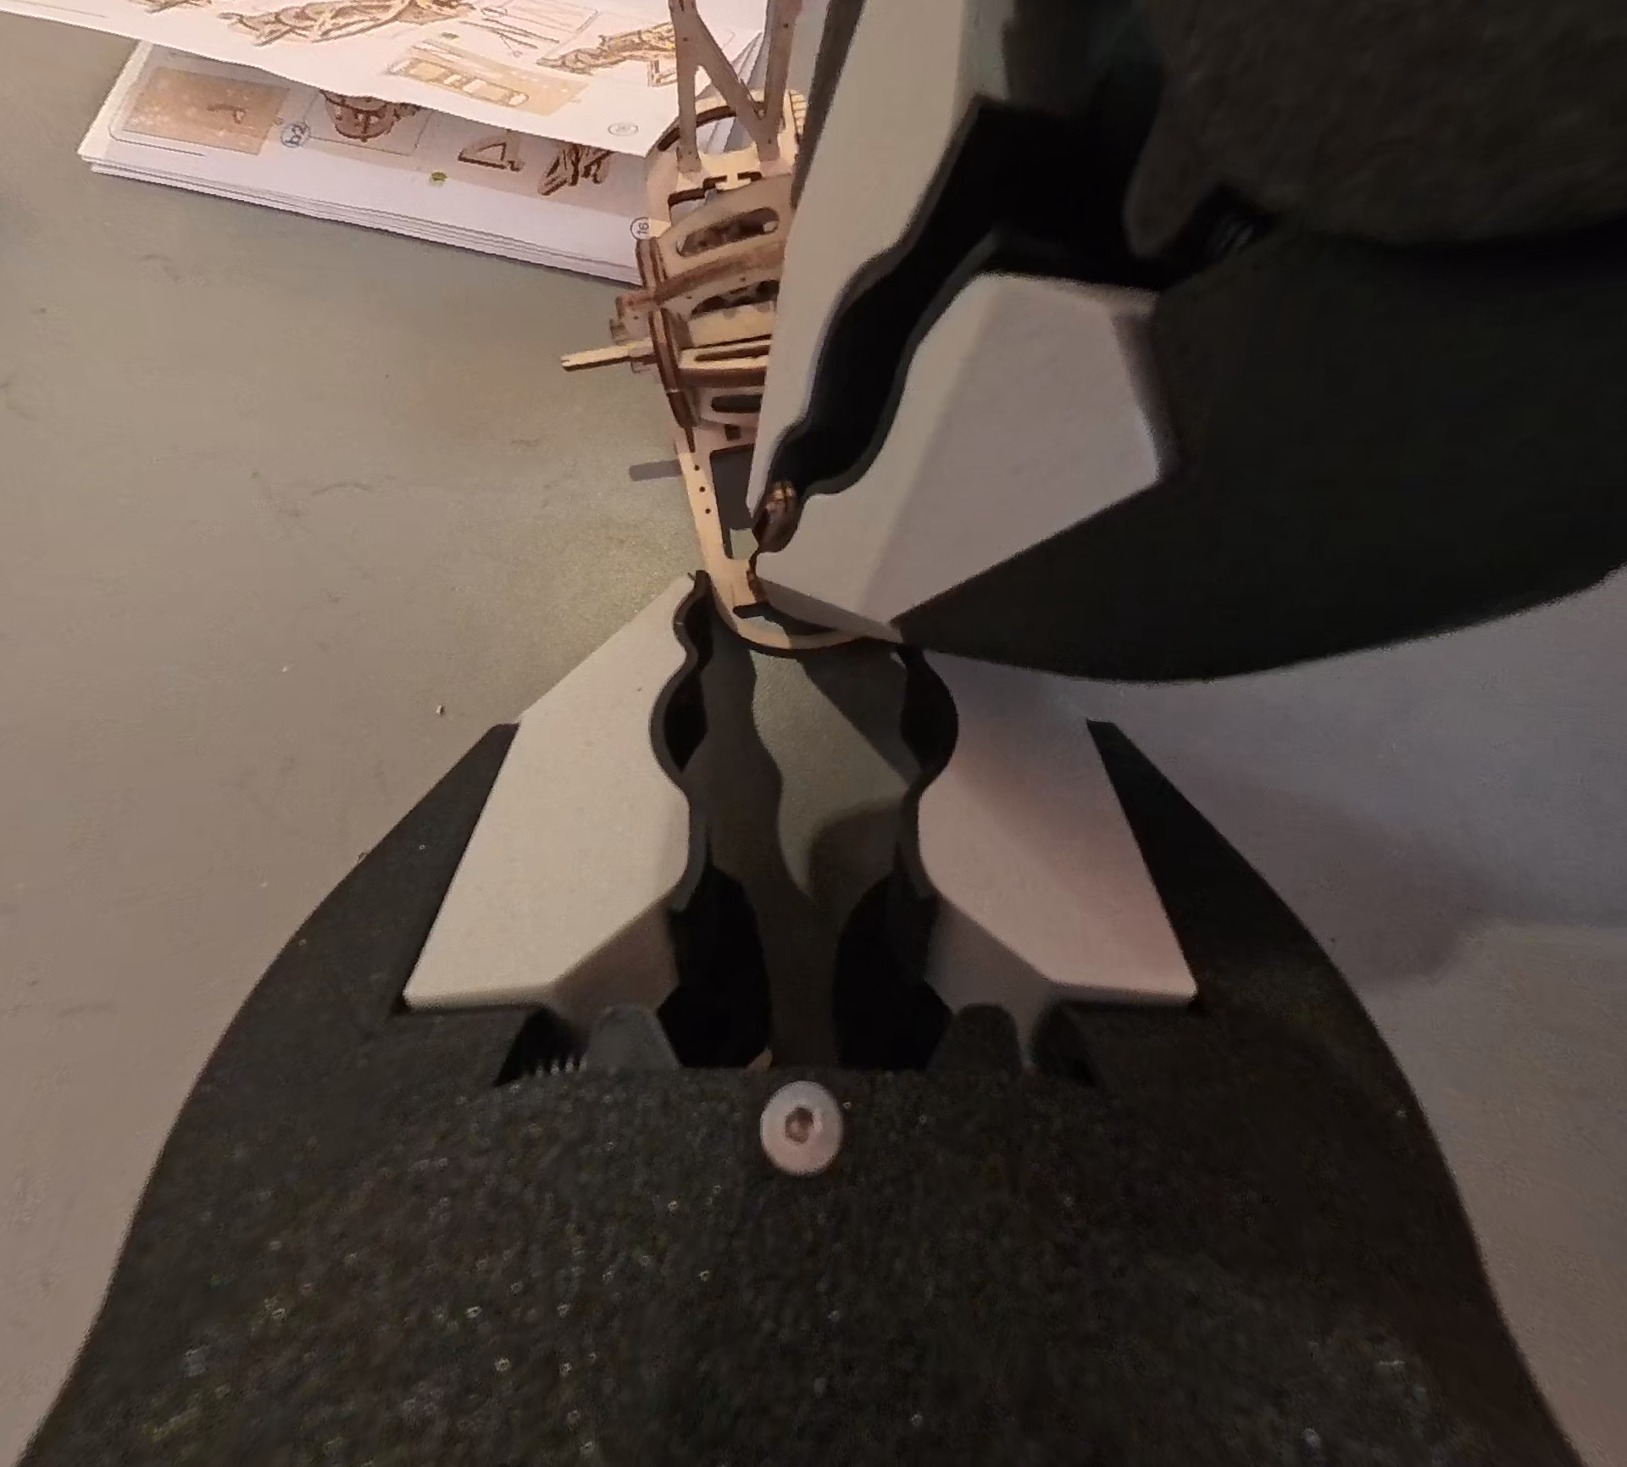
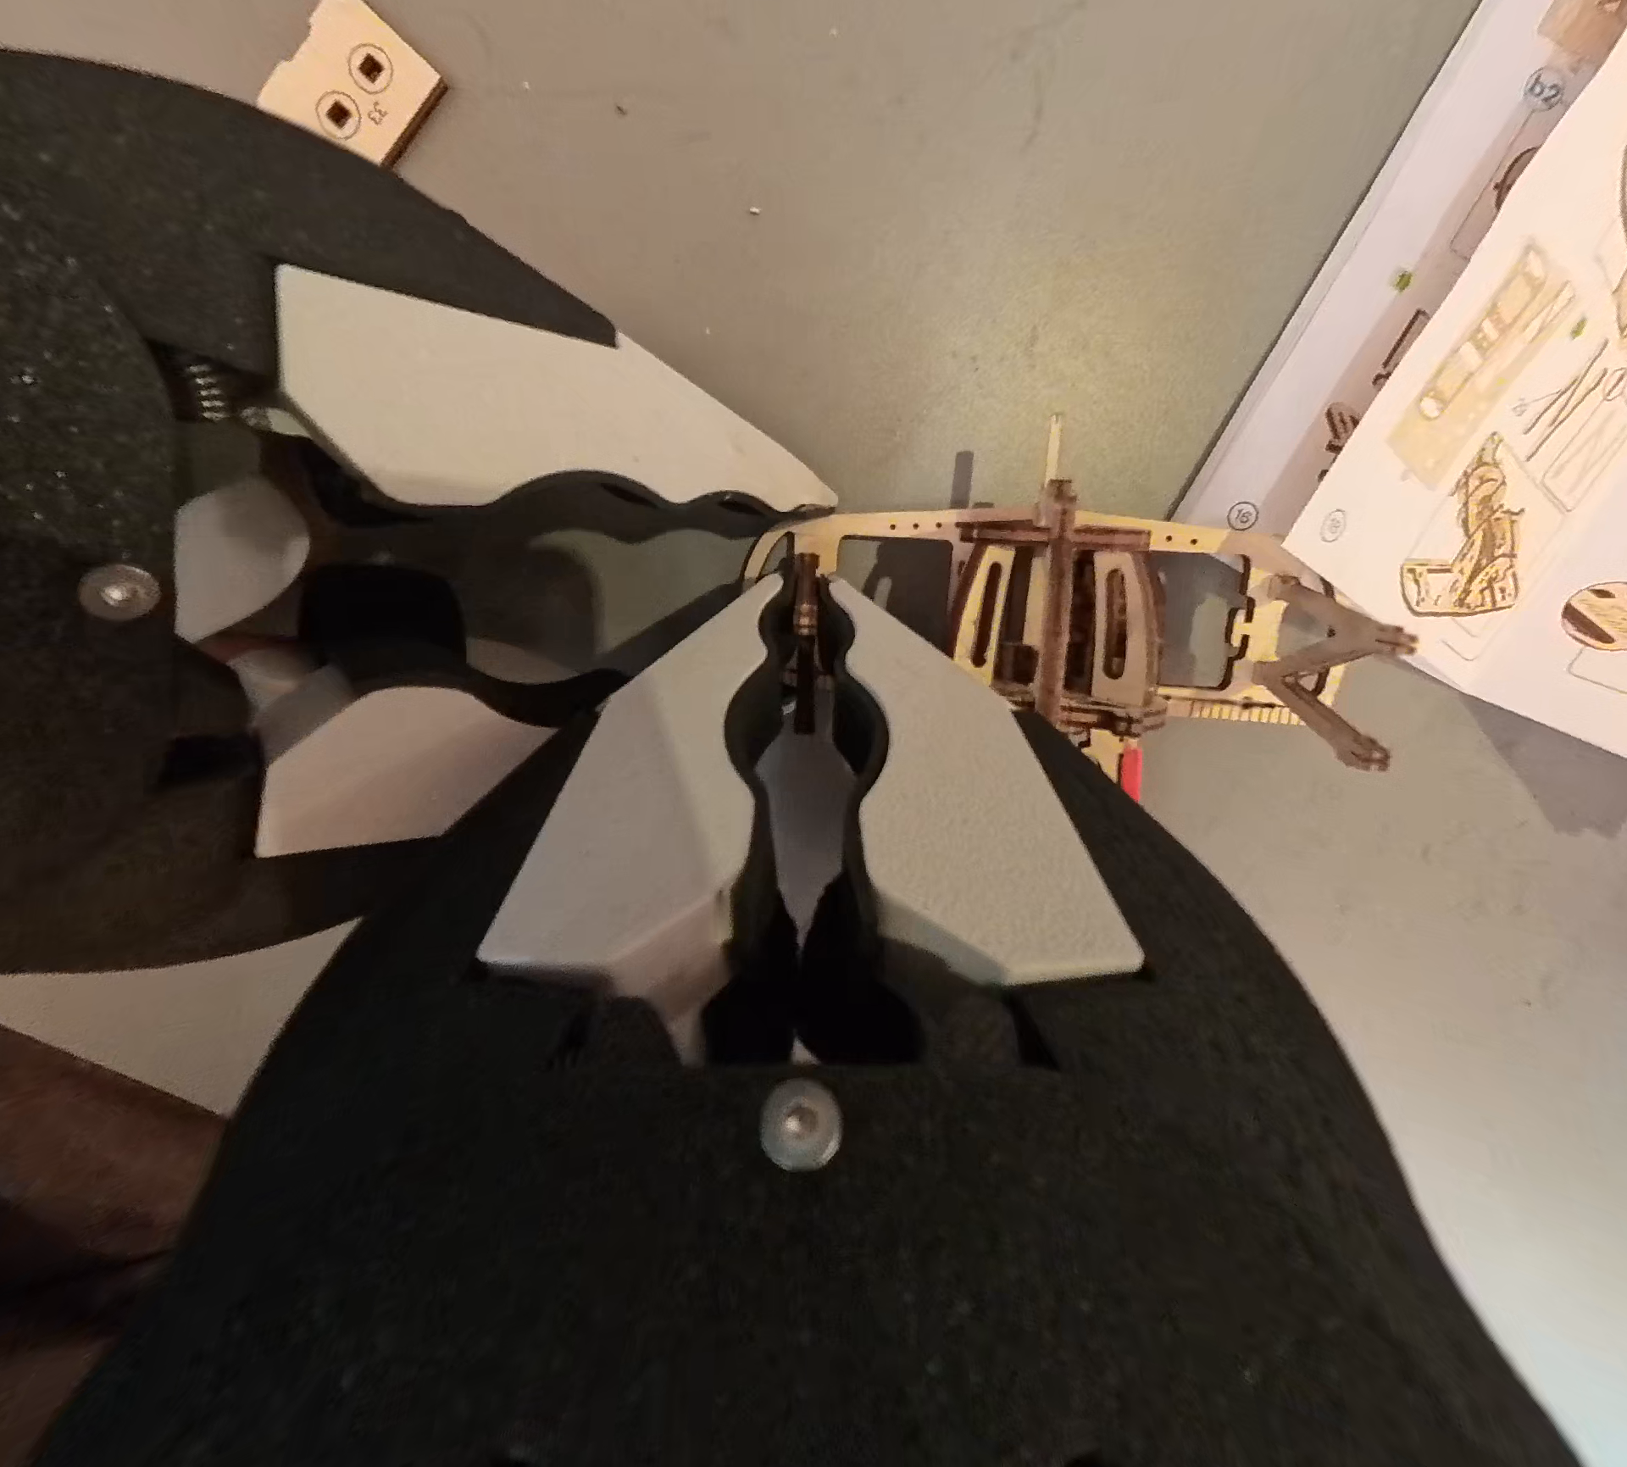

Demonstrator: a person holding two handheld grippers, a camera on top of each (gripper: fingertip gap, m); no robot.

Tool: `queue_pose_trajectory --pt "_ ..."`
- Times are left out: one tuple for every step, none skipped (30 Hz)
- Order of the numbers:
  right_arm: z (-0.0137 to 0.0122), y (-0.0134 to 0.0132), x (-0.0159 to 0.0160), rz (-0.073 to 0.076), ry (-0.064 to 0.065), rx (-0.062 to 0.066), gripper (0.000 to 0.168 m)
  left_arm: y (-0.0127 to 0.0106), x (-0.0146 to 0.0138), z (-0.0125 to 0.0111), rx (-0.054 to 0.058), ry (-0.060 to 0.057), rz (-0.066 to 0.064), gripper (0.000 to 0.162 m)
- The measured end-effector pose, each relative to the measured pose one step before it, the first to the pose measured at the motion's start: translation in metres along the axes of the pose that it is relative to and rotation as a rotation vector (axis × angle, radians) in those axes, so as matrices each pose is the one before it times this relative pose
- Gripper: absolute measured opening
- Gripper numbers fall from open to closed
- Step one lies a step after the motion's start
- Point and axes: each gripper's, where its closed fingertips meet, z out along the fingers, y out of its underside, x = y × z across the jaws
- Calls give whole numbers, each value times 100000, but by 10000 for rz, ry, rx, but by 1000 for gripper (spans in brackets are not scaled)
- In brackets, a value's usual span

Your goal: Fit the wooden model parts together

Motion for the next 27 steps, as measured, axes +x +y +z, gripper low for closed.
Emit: queue_pose_trajectory --pt "4 29 -48 27 -90 -54 1 0 -1 0 0 0 1 39" --pt "-10 49 -13 -10 -57 -78 1 -2 0 2 1 6 -4 39" --pt "-11 76 6 20 -24 -138 1 1 20 -2 0 6 11 40" --pt "6 37 8 4 -4 -155 1 -3 27 2 1 -3 29 39" --pt "-10 83 25 10 5 -185 1 -5 -2 6 -1 -6 7 40" --pt "-18 67 46 30 37 -180 1 6 26 8 1 18 -1 39" --pt "20 12 11 46 38 -96 1 -5 -2 4 1 -13 22 39" --pt "-6 26 3 54 9 -66 1 -2 -7 2 0 2 -13 39" --pt "-5 49 12 104 -18 -75 1 5 -1 -5 1 4 -8 39" --pt "-8 43 23 107 -5 -87 1 -10 14 11 0 -8 11 39" --pt "0 57 12 76 12 -108 1 -12 5 12 1 -11 17 39" --pt "18 65 5 37 18 -133 1 -3 14 3 -1 -6 13 39" --pt "19 10 7 24 10 -105 1 0 -2 0 0 -1 1 39" --pt "25 -8 6 26 11 -73 1 0 -8 0 0 -5 0 39" --pt "19 -2 5 22 24 -54 2 0 -9 0 0 -6 1 40" --pt "19 -41 12 40 2 -25 1 1 -10 -1 -1 -9 -5 39" --pt "16 -53 9 18 -3 -14 1 -15 -59 3 -1 -33 -22 39" --pt "-11 6 -6 0 -20 -49 1 -13 -27 18 -3 -6 -25 39" --pt "-7 -17 -31 67 -54 -26 2 -1 4 0 1 -3 3 39" --pt "-4 -42 0 -53 1 18 1 2 -3 -2 -1 -7 6 39" --pt "-12 -20 27 -188 56 40 1 -2 -4 2 1 2 -5 39" --pt "-48 -46 42 -172 69 94 1 -2 -8 3 0 6 -5 39" --pt "-88 -126 -16 -106 34 189 3 7 0 -6 -1 9 -13 39" --pt "-136 -193 -91 -29 -37 219 5 -2 5 2 1 7 -8 39" --pt "-142 -201 -45 28 -30 197 6 1 0 0 0 0 0 39" --pt "-111 -149 67 36 15 146 7 4 -5 -4 0 7 -9 39" --pt "-23 -12 83 29 7 46 6 -11 -7 -3 0 10 -12 39"
